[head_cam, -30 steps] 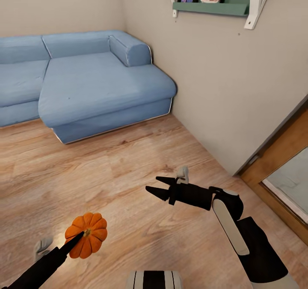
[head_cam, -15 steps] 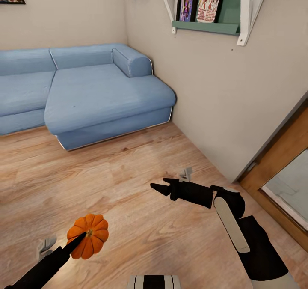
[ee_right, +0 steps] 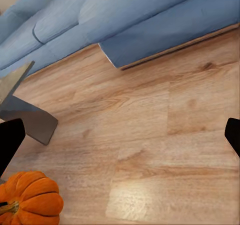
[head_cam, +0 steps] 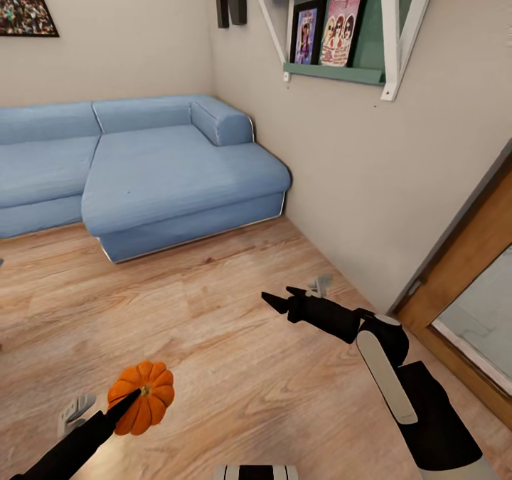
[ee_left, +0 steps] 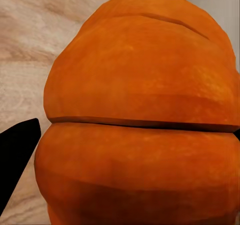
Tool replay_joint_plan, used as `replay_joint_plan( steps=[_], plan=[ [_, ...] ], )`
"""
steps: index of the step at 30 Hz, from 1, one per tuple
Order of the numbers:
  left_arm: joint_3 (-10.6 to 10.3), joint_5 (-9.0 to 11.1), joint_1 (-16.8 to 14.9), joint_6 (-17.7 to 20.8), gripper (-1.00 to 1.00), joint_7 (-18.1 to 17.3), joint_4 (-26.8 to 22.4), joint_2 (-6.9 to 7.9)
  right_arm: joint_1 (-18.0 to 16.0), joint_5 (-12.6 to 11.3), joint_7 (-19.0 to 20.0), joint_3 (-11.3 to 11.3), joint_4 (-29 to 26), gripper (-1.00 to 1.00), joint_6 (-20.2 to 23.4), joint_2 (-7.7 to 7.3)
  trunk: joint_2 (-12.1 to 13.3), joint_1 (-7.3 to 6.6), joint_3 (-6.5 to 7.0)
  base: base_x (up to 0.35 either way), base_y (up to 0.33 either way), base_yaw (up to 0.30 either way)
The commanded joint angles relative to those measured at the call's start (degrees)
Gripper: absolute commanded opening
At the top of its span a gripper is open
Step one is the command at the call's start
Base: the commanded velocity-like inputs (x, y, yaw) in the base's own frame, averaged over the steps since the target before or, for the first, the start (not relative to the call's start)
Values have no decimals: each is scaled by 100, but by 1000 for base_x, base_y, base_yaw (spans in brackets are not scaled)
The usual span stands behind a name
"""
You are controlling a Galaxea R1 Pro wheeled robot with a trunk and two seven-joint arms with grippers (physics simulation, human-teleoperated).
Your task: Place each of the two pumpkins and all three candles from the living room inside a cabinet in the living room (use any cabinet), then make sure every cabinet is closed, and position the cauldron so it is next to a table in the living room.
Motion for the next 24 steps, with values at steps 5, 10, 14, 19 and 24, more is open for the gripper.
replay_joint_plan(
  steps=[5,10,14,19,24],
  plan=[
    [-4,1,0,-3,-100,54,4,-1,3,-4,-2,10,0,100,-37,-7,7,-13,112,0,0,0],
    [-2,-1,0,-14,-100,63,5,-1,5,-5,4,9,0,100,-56,-8,14,-25,222,0,0,0],
    [-7,-6,-10,-19,-100,74,31,-1,4,-5,5,5,-1,100,-39,-8,19,-36,311,0,0,0],
    [-5,-5,-30,-25,-100,82,100,-3,-3,-5,0,-33,-5,100,207,-7,24,-46,400,0,0,0],
    [-6,-15,-34,-156,-100,86,154,-1,-5,-6,-1,-6,-3,100,393,6,24,-46,401,0,0,61]
  ],
)
